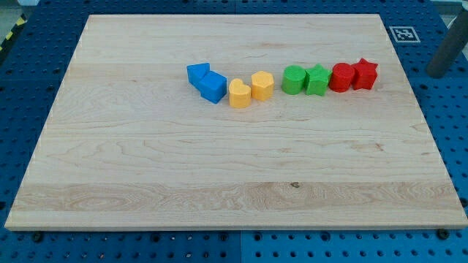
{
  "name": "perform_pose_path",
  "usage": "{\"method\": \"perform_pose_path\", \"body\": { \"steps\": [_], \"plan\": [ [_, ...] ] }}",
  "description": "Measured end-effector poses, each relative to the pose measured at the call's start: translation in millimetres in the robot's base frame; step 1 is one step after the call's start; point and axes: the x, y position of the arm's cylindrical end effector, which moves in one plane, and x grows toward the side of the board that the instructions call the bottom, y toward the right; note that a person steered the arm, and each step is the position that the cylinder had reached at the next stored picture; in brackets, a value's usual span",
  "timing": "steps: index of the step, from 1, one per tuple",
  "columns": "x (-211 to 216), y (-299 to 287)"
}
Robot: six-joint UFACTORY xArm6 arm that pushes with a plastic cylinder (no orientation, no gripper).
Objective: Move your arm towards the green star
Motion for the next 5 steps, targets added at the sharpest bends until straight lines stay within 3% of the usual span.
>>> {"method": "perform_pose_path", "body": {
  "steps": [2, 5],
  "plan": [
    [71.9, -6.2],
    [111.6, -139.9]
  ]
}}
